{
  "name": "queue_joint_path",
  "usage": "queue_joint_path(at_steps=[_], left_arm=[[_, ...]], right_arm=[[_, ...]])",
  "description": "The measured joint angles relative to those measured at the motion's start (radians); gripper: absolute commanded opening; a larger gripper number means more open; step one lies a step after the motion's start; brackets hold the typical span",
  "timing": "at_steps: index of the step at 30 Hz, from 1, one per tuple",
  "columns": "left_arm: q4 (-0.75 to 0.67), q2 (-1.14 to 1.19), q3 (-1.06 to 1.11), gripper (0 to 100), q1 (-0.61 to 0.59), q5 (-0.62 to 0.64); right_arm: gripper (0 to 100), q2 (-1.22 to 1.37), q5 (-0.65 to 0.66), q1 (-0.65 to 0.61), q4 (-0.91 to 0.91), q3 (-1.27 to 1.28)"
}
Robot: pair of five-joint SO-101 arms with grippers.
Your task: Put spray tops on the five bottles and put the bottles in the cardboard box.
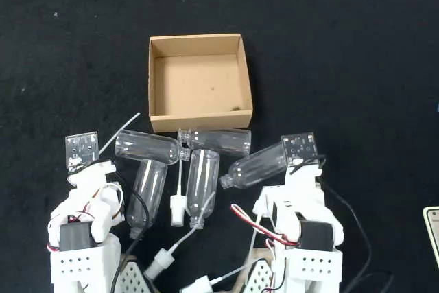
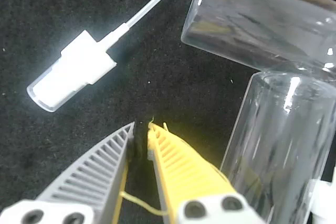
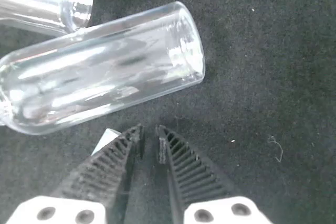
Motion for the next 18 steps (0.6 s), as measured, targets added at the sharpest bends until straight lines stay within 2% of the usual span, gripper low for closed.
queue_joint_path(at_steps=[14,18], left_arm=[[-0.002,0.000,0.000,3,0.000,0.000],[-0.109,0.000,0.000,3,-0.091,-0.003]], right_arm=[[1.1,0.000,0.000,0.000,0.000,0.000],[1.1,0.000,0.000,0.000,0.000,0.000]])
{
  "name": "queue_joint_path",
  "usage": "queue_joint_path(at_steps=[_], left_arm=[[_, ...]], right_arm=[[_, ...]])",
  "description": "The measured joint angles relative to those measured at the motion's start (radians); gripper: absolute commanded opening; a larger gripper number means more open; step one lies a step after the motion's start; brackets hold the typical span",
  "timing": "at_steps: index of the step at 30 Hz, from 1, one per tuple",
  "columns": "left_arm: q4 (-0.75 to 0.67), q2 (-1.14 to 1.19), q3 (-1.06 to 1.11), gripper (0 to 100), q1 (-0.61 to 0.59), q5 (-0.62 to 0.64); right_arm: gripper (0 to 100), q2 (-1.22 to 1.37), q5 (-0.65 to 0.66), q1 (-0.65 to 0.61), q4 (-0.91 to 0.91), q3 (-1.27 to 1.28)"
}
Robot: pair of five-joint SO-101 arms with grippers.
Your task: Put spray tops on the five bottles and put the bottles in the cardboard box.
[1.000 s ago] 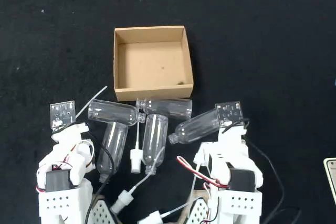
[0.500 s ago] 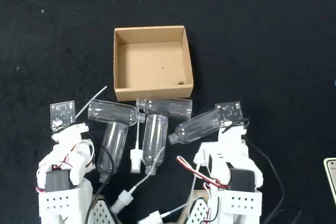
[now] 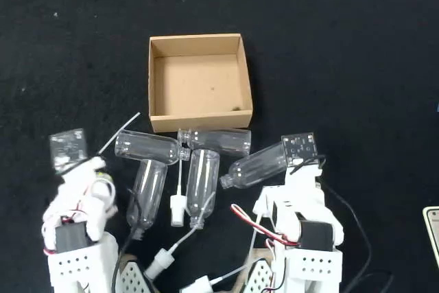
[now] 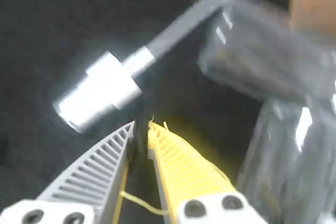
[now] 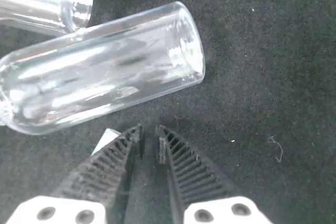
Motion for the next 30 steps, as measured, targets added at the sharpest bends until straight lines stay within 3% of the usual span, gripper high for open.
queue_joint_path(at_steps=[5,10,13,16,23,30], left_arm=[[-0.181,0.000,0.000,3,-0.178,-0.031],[-0.249,0.000,0.000,3,-0.261,-0.235],[-0.218,0.000,-0.051,13,-0.256,-0.330],[-0.123,-0.002,-0.186,26,-0.259,-0.342],[0.129,-0.011,-0.373,29,-0.089,-0.354],[0.226,0.041,-0.385,29,0.107,-0.356]], right_arm=[[1.1,0.000,0.000,0.000,0.000,0.000],[1.1,0.000,0.000,0.000,0.000,0.000],[1.1,0.000,0.000,0.000,0.000,0.000],[1.1,0.000,0.000,0.000,0.000,0.000],[1.1,0.000,0.000,0.000,0.000,0.000],[1.1,0.000,0.000,0.000,0.000,0.000]])
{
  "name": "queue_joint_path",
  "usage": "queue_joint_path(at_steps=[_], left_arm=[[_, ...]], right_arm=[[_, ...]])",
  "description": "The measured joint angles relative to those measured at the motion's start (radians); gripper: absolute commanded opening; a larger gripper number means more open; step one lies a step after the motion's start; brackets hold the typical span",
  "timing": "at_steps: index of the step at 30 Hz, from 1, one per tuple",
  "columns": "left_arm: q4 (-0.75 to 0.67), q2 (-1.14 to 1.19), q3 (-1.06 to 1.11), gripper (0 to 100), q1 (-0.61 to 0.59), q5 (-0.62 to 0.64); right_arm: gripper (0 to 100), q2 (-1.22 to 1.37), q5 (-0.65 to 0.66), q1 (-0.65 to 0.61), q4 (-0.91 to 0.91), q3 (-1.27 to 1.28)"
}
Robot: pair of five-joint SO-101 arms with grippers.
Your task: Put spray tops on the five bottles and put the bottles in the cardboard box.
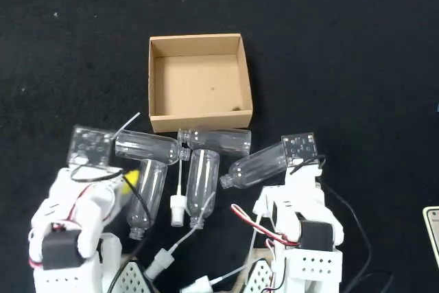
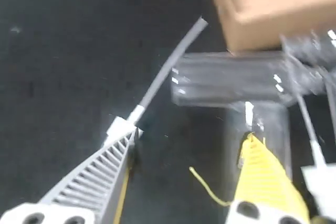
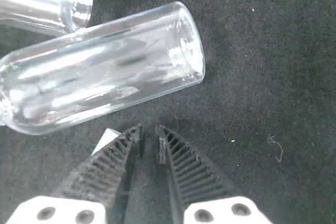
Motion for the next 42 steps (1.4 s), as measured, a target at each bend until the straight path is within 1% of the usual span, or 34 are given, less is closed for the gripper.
queue_joint_path(at_steps=[3,8,11,16,22,27,31,32,36,38,42], left_arm=[[0.002,0.121,-0.040,29,0.077,0.000],[0.002,0.410,-0.161,29,0.207,0.015],[0.002,0.577,-0.198,29,0.244,0.057],[-0.071,0.741,-0.198,29,0.262,0.094],[-0.255,0.789,-0.058,29,0.267,0.092],[-0.342,0.795,0.038,29,0.267,0.091],[-0.354,0.795,0.041,29,0.267,0.091],[-0.354,0.795,0.041,27,0.267,0.091],[-0.354,0.795,0.041,16,0.267,0.091],[-0.333,0.795,0.040,13,0.267,0.091],[-0.252,0.795,0.011,14,0.269,0.087]], right_arm=[[1.1,0.000,0.000,0.000,0.000,0.000],[1.1,0.000,0.000,0.000,0.000,0.000],[1.1,0.000,0.000,0.000,0.000,0.000],[1.1,0.000,0.000,0.000,0.000,0.000],[1.1,0.000,0.000,0.000,0.000,0.000],[1.1,0.000,0.000,0.000,0.000,0.000],[1.1,0.000,0.000,0.000,0.000,0.000],[1.1,0.000,0.000,0.000,0.000,0.000],[1.1,0.000,0.000,0.000,0.000,0.000],[1.1,0.000,0.000,0.000,0.000,0.000],[1.1,0.000,0.000,0.000,0.000,0.000]])
